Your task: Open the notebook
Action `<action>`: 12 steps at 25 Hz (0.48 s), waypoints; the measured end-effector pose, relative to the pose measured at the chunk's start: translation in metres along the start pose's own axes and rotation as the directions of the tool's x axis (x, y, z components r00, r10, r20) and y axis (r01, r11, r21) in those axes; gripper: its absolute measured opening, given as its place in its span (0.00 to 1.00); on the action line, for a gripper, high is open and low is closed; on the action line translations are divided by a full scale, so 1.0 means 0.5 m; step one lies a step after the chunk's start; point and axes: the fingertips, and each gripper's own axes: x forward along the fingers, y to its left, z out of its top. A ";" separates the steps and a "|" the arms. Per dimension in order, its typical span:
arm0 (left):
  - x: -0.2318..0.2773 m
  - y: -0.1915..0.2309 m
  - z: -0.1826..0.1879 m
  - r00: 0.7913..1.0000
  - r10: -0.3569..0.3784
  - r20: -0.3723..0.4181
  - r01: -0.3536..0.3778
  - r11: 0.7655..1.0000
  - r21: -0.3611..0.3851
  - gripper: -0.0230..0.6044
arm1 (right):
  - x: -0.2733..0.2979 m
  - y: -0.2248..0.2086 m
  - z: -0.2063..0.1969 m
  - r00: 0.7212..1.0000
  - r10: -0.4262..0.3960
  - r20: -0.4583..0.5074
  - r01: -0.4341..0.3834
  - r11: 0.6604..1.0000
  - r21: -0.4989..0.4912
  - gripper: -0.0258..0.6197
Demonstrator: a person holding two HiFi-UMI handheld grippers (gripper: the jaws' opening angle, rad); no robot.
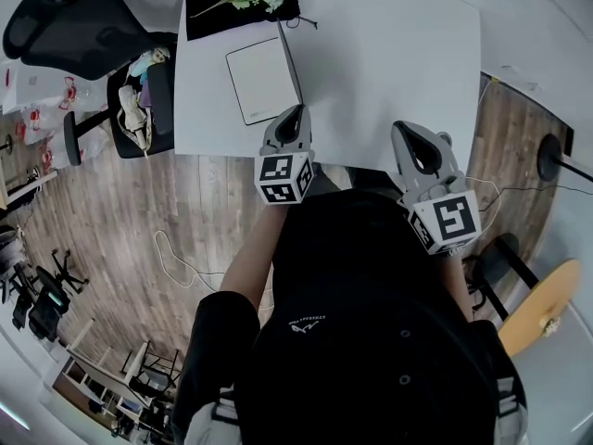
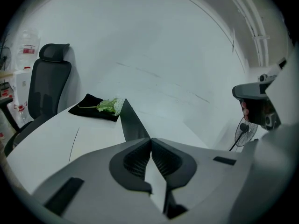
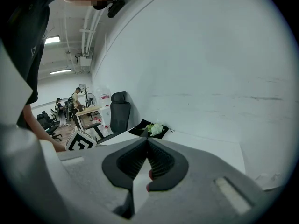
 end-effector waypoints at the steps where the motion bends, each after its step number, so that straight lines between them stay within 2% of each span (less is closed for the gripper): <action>1: 0.002 -0.002 -0.001 1.000 -0.003 -0.002 0.003 1.000 0.003 0.06 | -0.001 -0.002 -0.001 1.000 -0.004 -0.001 0.004 1.000 0.001 0.05; 12: 0.023 -0.023 -0.002 0.999 -0.046 -0.027 0.047 0.999 0.024 0.06 | -0.011 -0.011 -0.009 1.000 -0.030 -0.006 0.030 0.999 0.013 0.05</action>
